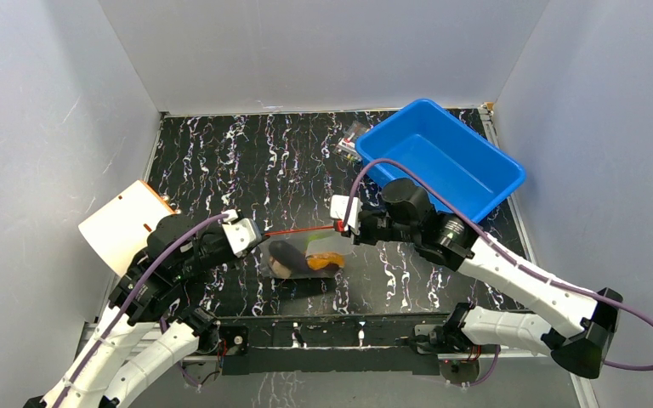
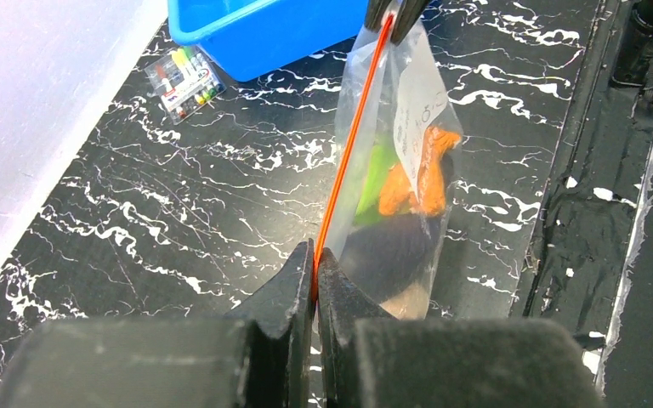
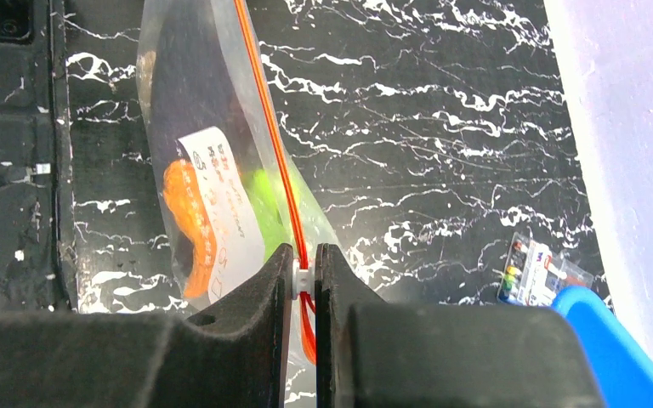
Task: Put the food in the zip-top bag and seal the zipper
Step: Zip the zipper food storage bag at the center of the board.
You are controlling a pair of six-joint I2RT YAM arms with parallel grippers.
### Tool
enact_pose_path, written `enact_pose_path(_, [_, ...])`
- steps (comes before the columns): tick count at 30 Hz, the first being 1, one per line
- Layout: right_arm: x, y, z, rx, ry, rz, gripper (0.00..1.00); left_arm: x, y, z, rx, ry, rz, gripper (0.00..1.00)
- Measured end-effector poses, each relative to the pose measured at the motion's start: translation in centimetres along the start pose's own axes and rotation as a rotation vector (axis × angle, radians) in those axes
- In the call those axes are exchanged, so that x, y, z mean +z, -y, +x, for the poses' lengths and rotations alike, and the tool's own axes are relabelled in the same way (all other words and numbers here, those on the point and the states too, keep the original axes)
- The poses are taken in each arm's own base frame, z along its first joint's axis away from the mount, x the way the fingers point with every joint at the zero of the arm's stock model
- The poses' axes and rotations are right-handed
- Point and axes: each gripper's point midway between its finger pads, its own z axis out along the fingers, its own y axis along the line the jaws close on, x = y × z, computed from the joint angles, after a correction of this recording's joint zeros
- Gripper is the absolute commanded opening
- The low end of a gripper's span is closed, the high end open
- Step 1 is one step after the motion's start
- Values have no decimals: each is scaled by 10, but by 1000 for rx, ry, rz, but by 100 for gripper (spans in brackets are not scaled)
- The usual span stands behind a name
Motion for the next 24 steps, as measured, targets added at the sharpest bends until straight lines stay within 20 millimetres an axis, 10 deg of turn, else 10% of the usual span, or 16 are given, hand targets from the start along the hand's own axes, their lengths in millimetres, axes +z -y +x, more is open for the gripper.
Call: enact_pose_path(24, [-63, 6, 36, 31, -269, 104, 0, -4, -4, 4, 39, -20, -23, 0])
